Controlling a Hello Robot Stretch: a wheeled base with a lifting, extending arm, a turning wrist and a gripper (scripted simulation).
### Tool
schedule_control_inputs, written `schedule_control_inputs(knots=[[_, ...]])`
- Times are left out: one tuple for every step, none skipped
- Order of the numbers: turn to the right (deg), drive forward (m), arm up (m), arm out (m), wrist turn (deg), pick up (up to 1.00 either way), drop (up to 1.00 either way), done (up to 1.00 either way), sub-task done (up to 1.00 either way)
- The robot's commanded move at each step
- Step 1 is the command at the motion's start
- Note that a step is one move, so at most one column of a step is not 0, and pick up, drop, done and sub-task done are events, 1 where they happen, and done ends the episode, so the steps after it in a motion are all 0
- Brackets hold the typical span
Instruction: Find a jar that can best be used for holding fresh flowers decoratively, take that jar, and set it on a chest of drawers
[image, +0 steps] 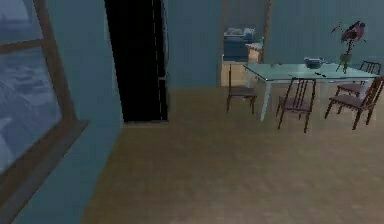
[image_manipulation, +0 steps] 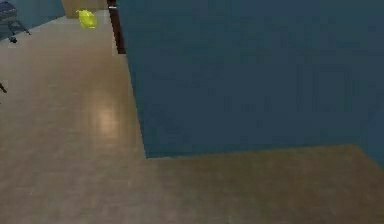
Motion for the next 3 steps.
schedule_control_inputs(knots=[[0.0, 1.0, 0.0, 0.0, 0.0, 0.0, 0.0, 0.0, 0.0], [3.0, 0.0, 0.0, 0.0, 0.0, 0.0, 0.0, 0.0, 0.0], [0.0, 1.0, 0.0, 0.0, 0.0, 0.0, 0.0, 0.0, 0.0]])
